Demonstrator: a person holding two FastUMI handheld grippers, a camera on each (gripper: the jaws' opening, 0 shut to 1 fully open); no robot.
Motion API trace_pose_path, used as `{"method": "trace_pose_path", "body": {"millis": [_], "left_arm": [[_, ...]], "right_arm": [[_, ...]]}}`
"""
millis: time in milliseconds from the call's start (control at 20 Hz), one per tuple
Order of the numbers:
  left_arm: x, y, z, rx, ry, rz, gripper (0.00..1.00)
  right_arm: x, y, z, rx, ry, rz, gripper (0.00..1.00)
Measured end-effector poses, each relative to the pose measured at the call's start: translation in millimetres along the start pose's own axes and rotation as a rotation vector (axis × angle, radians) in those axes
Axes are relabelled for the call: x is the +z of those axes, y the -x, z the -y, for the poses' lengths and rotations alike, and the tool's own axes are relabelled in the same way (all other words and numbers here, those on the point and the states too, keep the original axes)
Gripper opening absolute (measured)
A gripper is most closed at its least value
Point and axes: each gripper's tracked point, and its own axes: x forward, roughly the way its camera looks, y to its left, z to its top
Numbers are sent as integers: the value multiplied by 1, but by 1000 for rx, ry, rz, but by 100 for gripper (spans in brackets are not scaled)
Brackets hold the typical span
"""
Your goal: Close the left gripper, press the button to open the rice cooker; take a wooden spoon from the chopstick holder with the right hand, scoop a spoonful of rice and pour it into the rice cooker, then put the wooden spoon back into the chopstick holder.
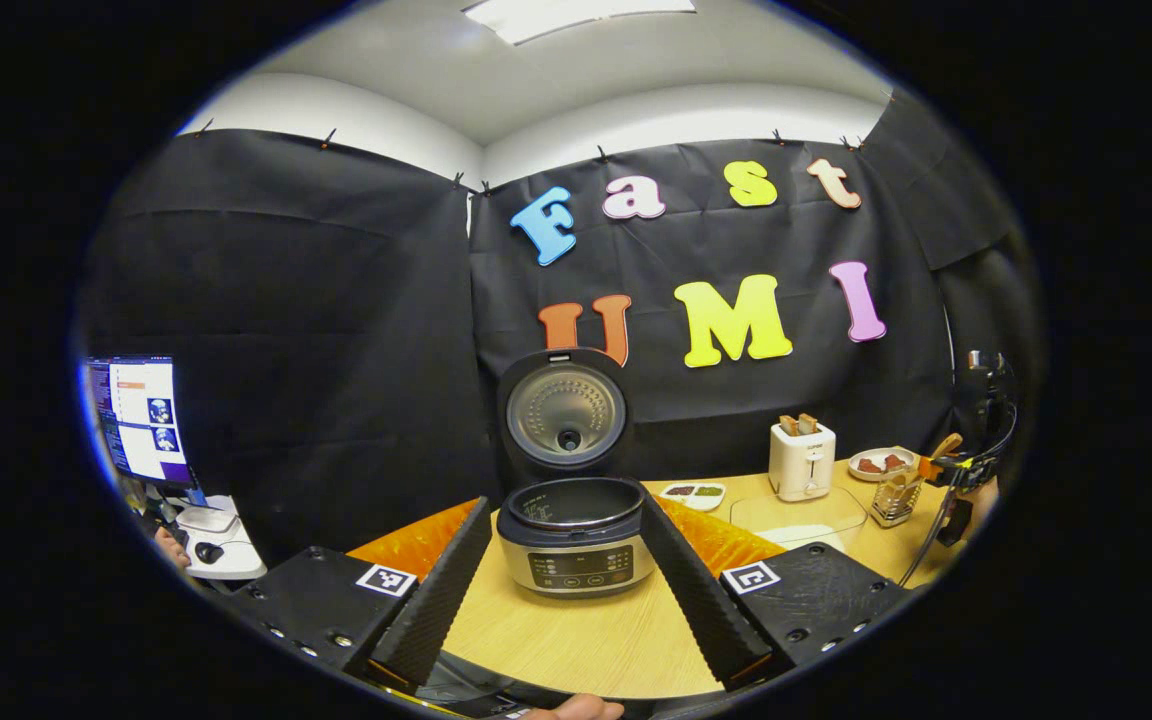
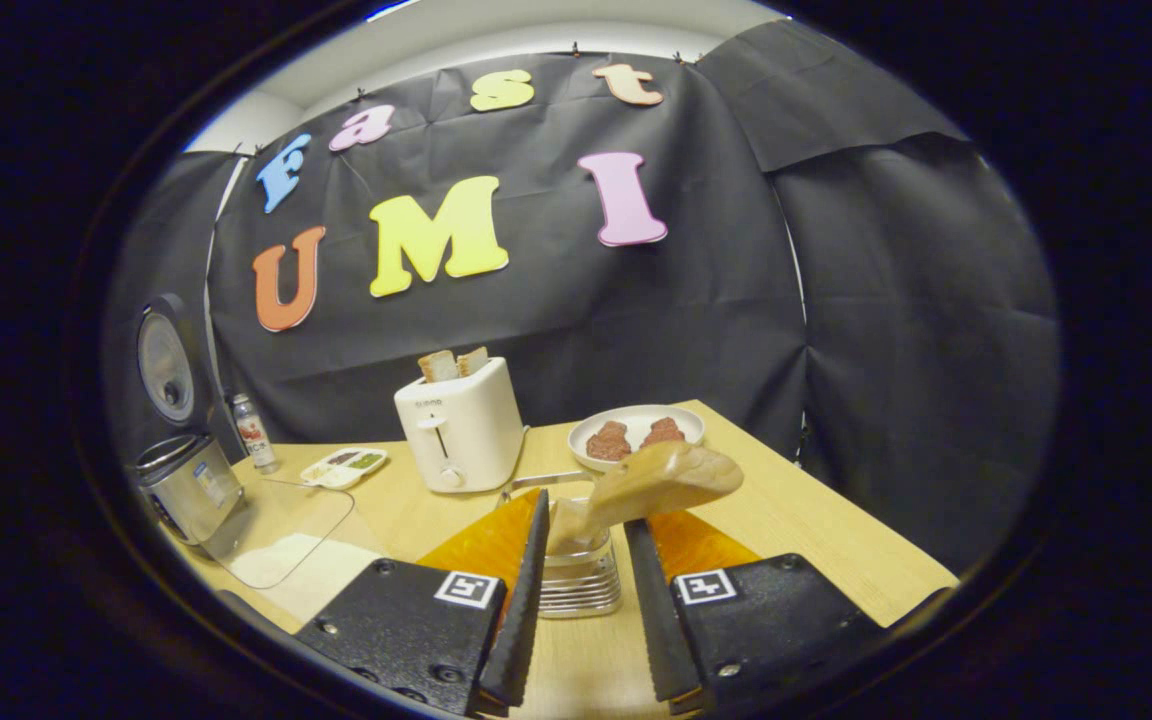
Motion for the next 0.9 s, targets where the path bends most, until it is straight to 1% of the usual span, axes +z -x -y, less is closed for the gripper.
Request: {"method": "trace_pose_path", "body": {"millis": [50,100,150,250,400,450,500,550,600,650,900], "left_arm": [[1,0,0,-1,5,5,96],[2,-1,-1,-2,10,7,95],[0,-1,-2,-5,18,6,96],[0,-3,-1,-15,29,4,96],[-4,-7,-8,-9,37,0,96],[-7,-10,-7,-10,41,-7,96],[-10,-12,-7,-14,47,-16,96],[-13,-12,-8,-17,50,-26,96],[-14,-13,-9,-17,52,-29,96],[-14,-14,-12,-15,54,-26,96],[-20,-11,-18,-27,81,-28,96]], "right_arm": [[-2,-5,-2,-8,16,-4,40],[-1,-10,-4,-12,38,-3,36],[0,-13,-8,-7,56,-1,43],[1,-21,-17,15,81,-3,40],[5,-30,-25,30,79,-8,20],[6,-32,-27,27,86,-7,17],[7,-33,-30,34,94,-11,17],[10,-34,-31,38,97,-11,19],[16,-34,-32,42,108,-11,14],[24,-33,-34,50,109,0,18],[76,-19,-37,58,112,64,16]]}}
